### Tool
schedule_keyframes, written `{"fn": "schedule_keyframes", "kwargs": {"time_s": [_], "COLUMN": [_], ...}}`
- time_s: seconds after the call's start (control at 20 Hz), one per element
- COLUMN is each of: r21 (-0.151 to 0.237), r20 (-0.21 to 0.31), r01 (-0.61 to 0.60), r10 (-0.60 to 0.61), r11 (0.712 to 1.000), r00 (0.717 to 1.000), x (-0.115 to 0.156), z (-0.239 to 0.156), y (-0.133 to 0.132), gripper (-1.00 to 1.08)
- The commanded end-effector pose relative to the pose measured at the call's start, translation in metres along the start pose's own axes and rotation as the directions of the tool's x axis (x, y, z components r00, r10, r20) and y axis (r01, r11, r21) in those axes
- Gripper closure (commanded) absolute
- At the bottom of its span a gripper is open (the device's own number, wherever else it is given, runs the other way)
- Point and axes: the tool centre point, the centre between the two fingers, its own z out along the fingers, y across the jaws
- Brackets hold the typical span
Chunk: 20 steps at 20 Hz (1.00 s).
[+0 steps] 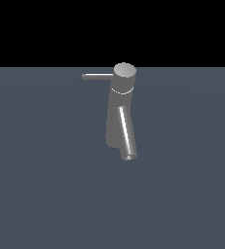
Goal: Turn on the faucet by rotating a designated handle.
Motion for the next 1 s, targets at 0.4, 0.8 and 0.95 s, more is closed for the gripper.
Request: {"fn": "schedule_keyframes", "kwargs": {"time_s": [0.4, 0.8, 0.95], "r21": [0.015, 0.062, 0.089], "r20": [-0.013, -0.049, -0.066], "r01": [-0.045, -0.177, -0.245], "r10": [0.045, 0.181, 0.252], "r11": [0.999, 0.982, 0.965], "r00": [0.999, 0.982, 0.966], "x": [0.003, 0.015, 0.022], "z": [0.008, 0.032, 0.045], "y": [-0.004, -0.015, -0.02], "gripper": [1.08, 1.08, 1.08]}}
